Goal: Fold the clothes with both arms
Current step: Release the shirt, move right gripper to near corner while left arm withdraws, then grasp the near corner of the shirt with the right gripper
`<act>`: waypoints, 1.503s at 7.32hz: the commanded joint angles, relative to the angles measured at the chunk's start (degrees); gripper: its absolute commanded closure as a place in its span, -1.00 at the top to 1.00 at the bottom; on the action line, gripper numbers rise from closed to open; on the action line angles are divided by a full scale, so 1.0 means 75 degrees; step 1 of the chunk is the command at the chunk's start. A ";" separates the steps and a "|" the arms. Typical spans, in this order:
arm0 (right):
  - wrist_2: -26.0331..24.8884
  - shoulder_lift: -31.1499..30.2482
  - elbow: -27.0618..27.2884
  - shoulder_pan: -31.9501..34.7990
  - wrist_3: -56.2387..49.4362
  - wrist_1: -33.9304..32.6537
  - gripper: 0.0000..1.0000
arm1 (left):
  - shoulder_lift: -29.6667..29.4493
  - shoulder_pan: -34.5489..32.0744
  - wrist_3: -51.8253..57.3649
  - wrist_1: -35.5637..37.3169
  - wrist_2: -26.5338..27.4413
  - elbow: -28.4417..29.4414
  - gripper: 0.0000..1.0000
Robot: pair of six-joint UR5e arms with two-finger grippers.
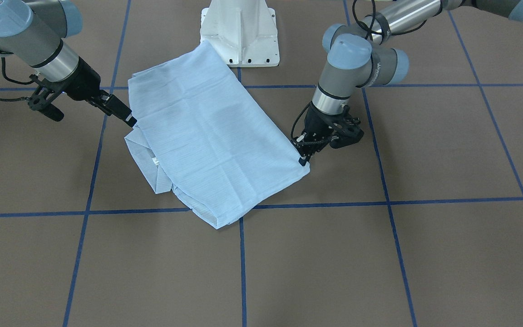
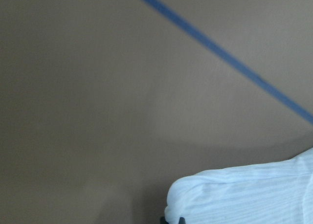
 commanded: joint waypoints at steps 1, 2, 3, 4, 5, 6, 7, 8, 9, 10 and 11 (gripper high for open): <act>-0.0025 0.0087 -0.0009 -0.0060 0.0009 0.0000 1.00 | -0.1377 -0.0976 0.0595 -0.1840 -0.0006 0.2956 -1.00; -0.0152 0.0123 -0.0009 -0.0223 0.0032 0.0000 1.00 | -0.1847 -0.1246 0.0969 -0.2268 -0.0018 0.3818 -1.00; -0.0409 0.0169 0.0002 -0.0445 0.0079 0.0012 1.00 | -0.1899 -0.1307 0.1146 -0.2284 -0.0041 0.3885 0.58; -0.0759 0.0483 0.0014 -0.0772 0.0126 -0.0046 1.00 | -0.1795 -0.1331 0.1160 -0.2284 -0.0088 0.3630 1.00; -0.1088 0.0684 0.0026 -0.1216 0.0544 -0.0070 1.00 | -0.1213 -0.1343 0.1172 -0.2179 -0.0413 0.2723 1.00; -0.1532 0.0848 0.0014 -0.1835 0.1592 -0.0082 1.00 | -0.0454 -0.1505 0.1160 -0.2086 -0.1217 0.1704 1.00; -0.2279 0.1082 0.0014 -0.2514 0.2554 -0.0418 1.00 | 0.0320 -0.1577 0.1160 -0.1945 -0.1260 0.0696 1.00; -0.3075 0.1606 -0.0009 -0.3171 0.2970 -0.1547 1.00 | 0.0896 -0.1577 0.1160 -0.1921 -0.1272 0.0002 1.00; -0.3721 0.2052 -0.0079 -0.3595 0.3067 -0.2510 0.99 | 0.1041 -0.1577 0.1079 -0.1747 -0.1272 -0.0307 1.00; -0.3867 0.2115 -0.0196 -0.3878 0.3834 -0.2601 0.96 | 0.1042 -0.1566 0.0927 -0.1606 -0.1260 -0.0426 1.00; -0.3892 0.2220 -0.0417 -0.3950 0.4062 -0.2590 0.96 | 0.1135 -0.1554 0.0868 -0.1604 -0.1237 -0.0462 1.00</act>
